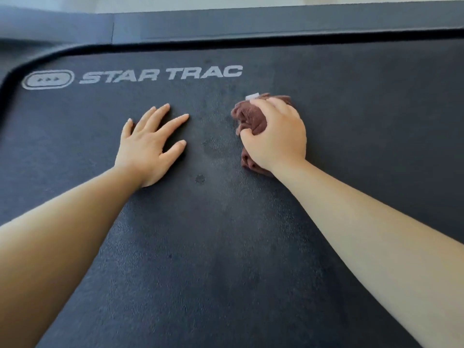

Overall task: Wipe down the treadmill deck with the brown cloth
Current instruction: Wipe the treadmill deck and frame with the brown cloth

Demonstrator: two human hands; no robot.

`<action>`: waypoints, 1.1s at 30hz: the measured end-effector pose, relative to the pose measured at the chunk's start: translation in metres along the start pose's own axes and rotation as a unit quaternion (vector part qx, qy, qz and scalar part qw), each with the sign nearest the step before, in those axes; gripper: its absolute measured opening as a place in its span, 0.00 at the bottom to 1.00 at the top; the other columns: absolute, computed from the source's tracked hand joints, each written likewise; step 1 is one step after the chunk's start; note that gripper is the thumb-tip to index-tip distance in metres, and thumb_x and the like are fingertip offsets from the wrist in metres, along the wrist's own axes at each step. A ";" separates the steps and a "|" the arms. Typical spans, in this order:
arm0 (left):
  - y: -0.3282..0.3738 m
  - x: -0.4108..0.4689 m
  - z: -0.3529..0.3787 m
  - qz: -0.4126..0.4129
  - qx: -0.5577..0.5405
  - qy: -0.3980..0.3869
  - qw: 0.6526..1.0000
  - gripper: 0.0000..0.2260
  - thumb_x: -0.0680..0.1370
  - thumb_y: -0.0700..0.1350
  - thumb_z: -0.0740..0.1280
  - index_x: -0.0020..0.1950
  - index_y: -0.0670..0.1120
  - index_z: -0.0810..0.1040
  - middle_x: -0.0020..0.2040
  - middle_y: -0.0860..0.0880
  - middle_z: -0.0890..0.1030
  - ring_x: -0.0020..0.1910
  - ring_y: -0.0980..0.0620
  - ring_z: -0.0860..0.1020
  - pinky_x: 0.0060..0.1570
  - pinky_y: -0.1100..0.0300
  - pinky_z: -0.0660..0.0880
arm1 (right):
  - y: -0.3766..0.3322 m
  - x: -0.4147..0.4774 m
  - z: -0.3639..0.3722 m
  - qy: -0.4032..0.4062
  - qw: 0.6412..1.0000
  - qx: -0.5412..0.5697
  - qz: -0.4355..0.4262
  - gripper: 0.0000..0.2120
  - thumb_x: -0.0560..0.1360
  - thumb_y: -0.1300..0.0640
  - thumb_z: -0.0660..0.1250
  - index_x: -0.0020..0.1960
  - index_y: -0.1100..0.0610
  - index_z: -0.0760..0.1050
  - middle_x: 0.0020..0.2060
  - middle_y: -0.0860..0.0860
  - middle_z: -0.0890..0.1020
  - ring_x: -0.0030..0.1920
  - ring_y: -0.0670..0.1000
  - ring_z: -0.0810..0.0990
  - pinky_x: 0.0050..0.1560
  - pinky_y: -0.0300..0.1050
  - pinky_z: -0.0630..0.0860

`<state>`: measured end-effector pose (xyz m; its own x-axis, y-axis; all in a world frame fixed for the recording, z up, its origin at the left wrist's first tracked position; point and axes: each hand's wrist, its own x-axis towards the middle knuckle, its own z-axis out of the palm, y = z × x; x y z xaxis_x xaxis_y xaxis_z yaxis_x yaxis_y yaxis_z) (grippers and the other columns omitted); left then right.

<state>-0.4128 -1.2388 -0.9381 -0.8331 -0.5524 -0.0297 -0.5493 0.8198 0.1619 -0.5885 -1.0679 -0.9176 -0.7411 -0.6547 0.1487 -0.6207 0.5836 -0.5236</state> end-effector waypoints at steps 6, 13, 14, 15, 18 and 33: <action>-0.002 0.000 0.004 0.000 0.002 0.013 1.000 0.26 0.75 0.63 0.47 0.73 0.65 0.54 0.77 0.52 0.54 0.76 0.50 0.49 0.73 0.43 0.46 | -0.011 -0.004 0.002 -0.018 1.000 0.000 0.004 0.26 0.72 0.47 0.64 0.70 0.47 0.69 0.69 0.50 0.70 0.68 0.55 0.66 0.69 0.51 0.63; 0.000 0.000 0.003 -0.001 -0.002 0.017 1.000 0.26 0.75 0.64 0.46 0.73 0.64 0.54 0.77 0.52 0.54 0.76 0.49 0.50 0.72 0.42 0.46 | -0.024 -0.033 0.010 0.005 0.999 -0.007 0.047 0.27 0.71 0.38 0.64 0.69 0.45 0.70 0.70 0.48 0.69 0.70 0.52 0.64 0.69 0.52 0.62; -0.001 -0.001 0.004 -0.002 -0.001 0.016 1.000 0.26 0.75 0.64 0.46 0.73 0.65 0.54 0.77 0.52 0.54 0.76 0.49 0.49 0.72 0.42 0.46 | -0.026 -0.028 0.013 0.019 0.998 -0.018 0.054 0.25 0.72 0.39 0.63 0.68 0.44 0.71 0.69 0.47 0.70 0.69 0.52 0.65 0.67 0.51 0.63; -0.002 -0.001 0.006 -0.002 0.000 0.015 1.000 0.26 0.74 0.64 0.46 0.73 0.65 0.54 0.77 0.52 0.54 0.76 0.49 0.49 0.72 0.42 0.46 | -0.027 -0.021 0.016 0.029 0.998 -0.026 0.056 0.23 0.73 0.40 0.63 0.67 0.44 0.72 0.68 0.47 0.71 0.68 0.52 0.66 0.66 0.51 0.64; -0.001 0.010 0.005 -0.009 -0.020 0.011 1.000 0.27 0.74 0.64 0.47 0.73 0.65 0.55 0.77 0.52 0.53 0.76 0.50 0.49 0.72 0.42 0.45 | -0.023 -0.009 0.022 0.027 0.998 -0.023 0.051 0.20 0.74 0.43 0.64 0.65 0.43 0.73 0.67 0.46 0.72 0.67 0.52 0.67 0.64 0.52 0.66; 0.005 0.038 0.007 -0.056 -0.029 0.040 0.997 0.28 0.73 0.66 0.48 0.73 0.63 0.56 0.77 0.53 0.53 0.76 0.52 0.49 0.72 0.41 0.44 | -0.031 0.091 0.033 0.004 1.000 0.011 0.005 0.16 0.73 0.48 0.65 0.61 0.43 0.77 0.62 0.44 0.76 0.63 0.52 0.70 0.61 0.49 0.69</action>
<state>-0.4478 -1.2543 -0.9450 -0.7574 -0.6523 0.0279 -0.6320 0.7433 0.2193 -0.6279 -1.1614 -0.9159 -0.7494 -0.6451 0.1488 -0.6071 0.5800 -0.5432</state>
